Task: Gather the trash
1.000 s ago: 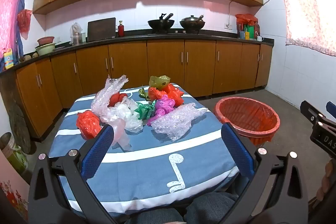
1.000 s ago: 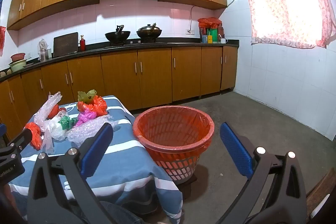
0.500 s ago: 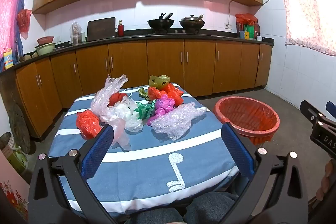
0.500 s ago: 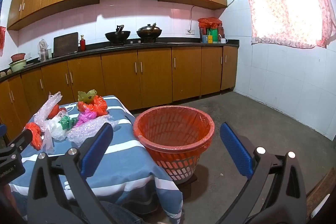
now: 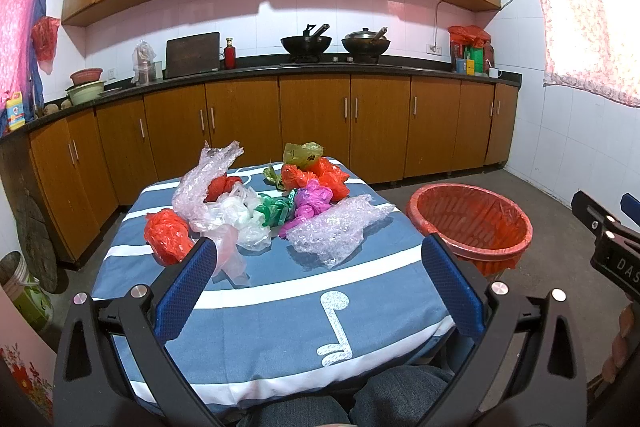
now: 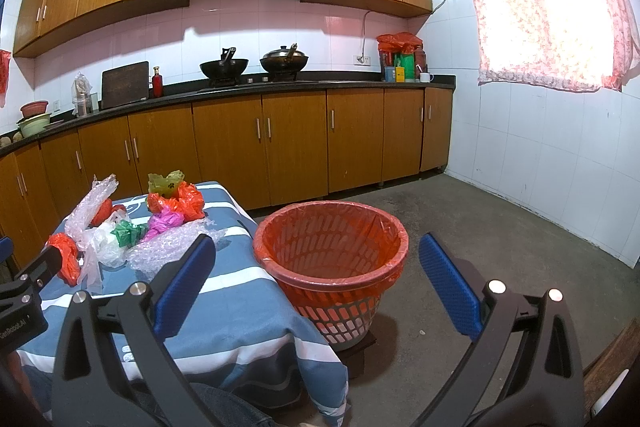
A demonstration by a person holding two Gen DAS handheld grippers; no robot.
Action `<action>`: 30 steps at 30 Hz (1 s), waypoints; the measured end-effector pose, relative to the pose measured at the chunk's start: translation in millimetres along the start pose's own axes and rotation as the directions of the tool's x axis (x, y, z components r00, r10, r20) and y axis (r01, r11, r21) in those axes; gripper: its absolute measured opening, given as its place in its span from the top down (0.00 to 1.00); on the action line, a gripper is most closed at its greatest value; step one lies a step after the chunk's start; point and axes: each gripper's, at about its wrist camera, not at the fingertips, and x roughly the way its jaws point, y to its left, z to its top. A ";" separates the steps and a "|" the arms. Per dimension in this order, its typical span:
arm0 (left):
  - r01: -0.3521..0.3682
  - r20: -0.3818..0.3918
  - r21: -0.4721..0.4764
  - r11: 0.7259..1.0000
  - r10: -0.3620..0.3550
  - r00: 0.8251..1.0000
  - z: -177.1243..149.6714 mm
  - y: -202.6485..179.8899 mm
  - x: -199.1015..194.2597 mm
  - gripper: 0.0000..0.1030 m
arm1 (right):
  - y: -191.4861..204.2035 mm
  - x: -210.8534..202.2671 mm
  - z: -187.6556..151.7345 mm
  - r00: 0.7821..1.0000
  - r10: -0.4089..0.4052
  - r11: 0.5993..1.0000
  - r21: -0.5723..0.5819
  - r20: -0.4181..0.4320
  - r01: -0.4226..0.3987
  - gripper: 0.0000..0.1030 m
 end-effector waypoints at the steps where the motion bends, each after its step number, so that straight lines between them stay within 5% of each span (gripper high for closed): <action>1: 0.000 0.000 0.000 1.000 0.000 1.000 0.0 0.0 -0.1 0.02 | -0.1 -0.1 0.1 1.000 0.000 1.000 0.000 0.000 0.000 0.04; 30: 0.000 -0.002 -0.001 1.000 -0.001 1.000 0.0 0.1 0.0 0.02 | 0.7 0.7 -0.8 1.000 0.000 1.000 -0.001 -0.001 0.000 0.04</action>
